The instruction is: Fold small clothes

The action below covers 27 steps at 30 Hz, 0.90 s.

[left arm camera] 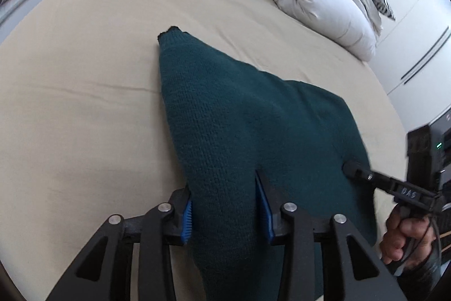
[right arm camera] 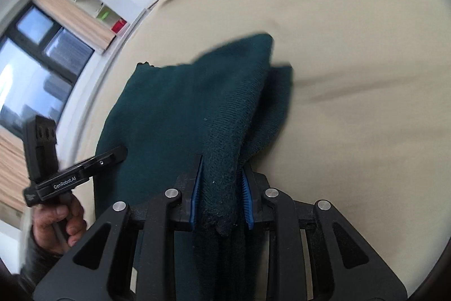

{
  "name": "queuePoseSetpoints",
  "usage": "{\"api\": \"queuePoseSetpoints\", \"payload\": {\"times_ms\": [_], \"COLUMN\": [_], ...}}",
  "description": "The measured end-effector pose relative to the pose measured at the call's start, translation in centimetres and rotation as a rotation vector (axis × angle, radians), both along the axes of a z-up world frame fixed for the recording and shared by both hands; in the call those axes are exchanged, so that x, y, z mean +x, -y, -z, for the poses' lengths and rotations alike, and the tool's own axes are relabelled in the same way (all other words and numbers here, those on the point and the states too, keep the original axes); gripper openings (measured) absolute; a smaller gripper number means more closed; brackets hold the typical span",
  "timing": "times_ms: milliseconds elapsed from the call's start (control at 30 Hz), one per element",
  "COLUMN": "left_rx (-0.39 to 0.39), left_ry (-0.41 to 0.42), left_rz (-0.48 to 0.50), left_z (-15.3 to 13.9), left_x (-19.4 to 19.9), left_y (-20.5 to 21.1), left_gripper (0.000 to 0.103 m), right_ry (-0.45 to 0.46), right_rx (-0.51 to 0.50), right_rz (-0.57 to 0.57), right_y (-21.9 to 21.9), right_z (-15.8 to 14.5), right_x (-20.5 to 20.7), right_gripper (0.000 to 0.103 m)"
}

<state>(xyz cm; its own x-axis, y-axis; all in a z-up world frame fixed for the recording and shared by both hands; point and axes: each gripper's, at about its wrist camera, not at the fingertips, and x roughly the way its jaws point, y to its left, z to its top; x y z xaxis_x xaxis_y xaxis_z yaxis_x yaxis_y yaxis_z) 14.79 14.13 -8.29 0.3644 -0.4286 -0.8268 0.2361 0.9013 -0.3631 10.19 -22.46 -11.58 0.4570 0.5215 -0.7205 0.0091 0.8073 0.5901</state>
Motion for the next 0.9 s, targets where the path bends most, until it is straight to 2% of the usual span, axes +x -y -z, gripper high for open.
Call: {"api": "queuePoseSetpoints", "payload": {"times_ms": [100,200,300,367,500,533,600,633,733,800,900], "left_rx": [-0.049,-0.071,-0.106,-0.117,-0.179,-0.193,-0.209,-0.212,-0.212,-0.214,-0.220], "left_ry": [-0.001,0.006,0.024,0.059,0.093,0.099,0.106,0.105,0.116,0.121,0.118], "left_rz": [-0.006,-0.021,-0.052,-0.067,-0.111,-0.118,-0.129,-0.129,-0.120,-0.120,-0.120], "left_z": [0.6,0.4,-0.5,-1.2,-2.3,-2.4,-2.7,-2.8,-3.3,-3.4,-3.3], "left_x": [0.1,-0.2,-1.0,-1.9,-3.5,-3.7,-4.5,-4.8,-6.1,-6.6,-7.2], "left_y": [-0.6,-0.9,-1.7,-2.3,-3.9,-4.0,-4.4,-4.4,-4.3,-4.2,-4.0], "left_gripper": [0.051,0.053,0.053,0.053,0.053,0.053,0.055,0.055,0.057,0.057,0.057], "right_ry": [0.021,0.049,0.147,0.237,0.431,0.449,0.470,0.462,0.432,0.388,0.412], "right_rx": [0.162,0.176,0.222,0.271,0.397,0.418,0.515,0.528,0.551,0.568,0.555], "right_rz": [0.044,0.092,0.182,0.274,0.377,0.382,0.362,0.349,0.312,0.249,0.149], "right_y": [2.1,3.6,7.4,10.5,13.4,13.7,12.4,11.3,7.8,4.4,0.3], "right_z": [2.1,1.0,-1.1,-3.0,-4.6,-4.6,-3.4,-3.0,-0.8,0.3,0.3], "right_x": [-1.0,-2.2,-3.9,-6.6,-12.2,-12.6,-13.4,-13.4,-13.2,-11.6,-10.2], "right_gripper": [0.034,0.043,0.044,0.044,0.055,0.055,0.056,0.056,0.056,0.056,0.055]}}
